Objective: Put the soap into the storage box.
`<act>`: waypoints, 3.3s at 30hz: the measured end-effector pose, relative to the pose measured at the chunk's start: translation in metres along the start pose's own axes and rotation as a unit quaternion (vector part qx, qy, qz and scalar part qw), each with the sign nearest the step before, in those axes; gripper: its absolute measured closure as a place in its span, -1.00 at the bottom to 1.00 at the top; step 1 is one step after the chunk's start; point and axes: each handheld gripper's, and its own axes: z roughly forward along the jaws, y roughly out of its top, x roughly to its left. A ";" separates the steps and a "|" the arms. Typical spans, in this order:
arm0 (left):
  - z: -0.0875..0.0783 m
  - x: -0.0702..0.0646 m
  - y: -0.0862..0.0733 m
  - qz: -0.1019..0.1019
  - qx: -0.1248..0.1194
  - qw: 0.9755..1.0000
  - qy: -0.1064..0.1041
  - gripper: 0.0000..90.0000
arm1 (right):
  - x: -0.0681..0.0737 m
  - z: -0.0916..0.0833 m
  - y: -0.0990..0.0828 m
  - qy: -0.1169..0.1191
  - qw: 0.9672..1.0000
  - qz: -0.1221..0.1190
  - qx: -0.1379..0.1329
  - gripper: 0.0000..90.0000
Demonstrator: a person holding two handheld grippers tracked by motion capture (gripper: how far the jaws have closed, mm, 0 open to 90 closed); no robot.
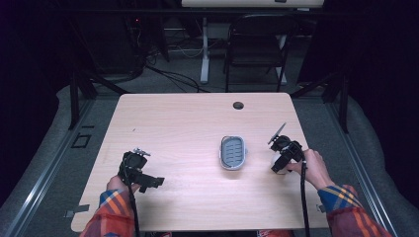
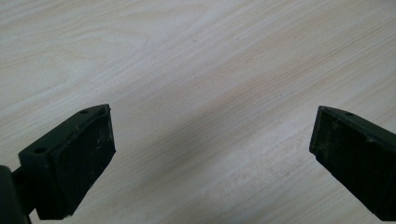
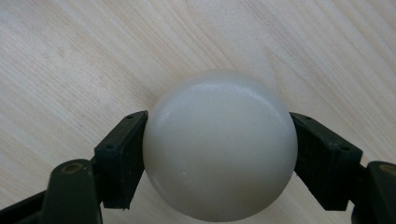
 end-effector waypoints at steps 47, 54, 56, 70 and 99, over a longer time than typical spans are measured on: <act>0.002 0.000 0.001 0.001 0.001 1.000 -0.001 -1.00 | 0.018 -0.020 0.038 0.007 0.999 -0.044 -0.016 -0.46; 0.002 -0.001 0.002 0.001 0.001 1.000 0.000 -1.00 | 0.019 -0.024 0.044 0.009 0.998 -0.050 -0.020 -0.46; 0.002 -0.001 0.002 0.001 0.001 1.000 0.000 -1.00 | 0.020 -0.025 0.046 0.007 0.998 -0.051 -0.021 -0.46; 0.002 -0.001 0.002 0.002 0.001 1.000 0.000 -1.00 | 0.024 -0.037 0.059 0.004 0.998 -0.061 -0.024 -0.46; 0.003 -0.002 0.003 0.006 0.006 1.000 -0.001 -1.00 | 0.041 -0.054 0.099 0.006 0.995 -0.094 -0.031 -0.46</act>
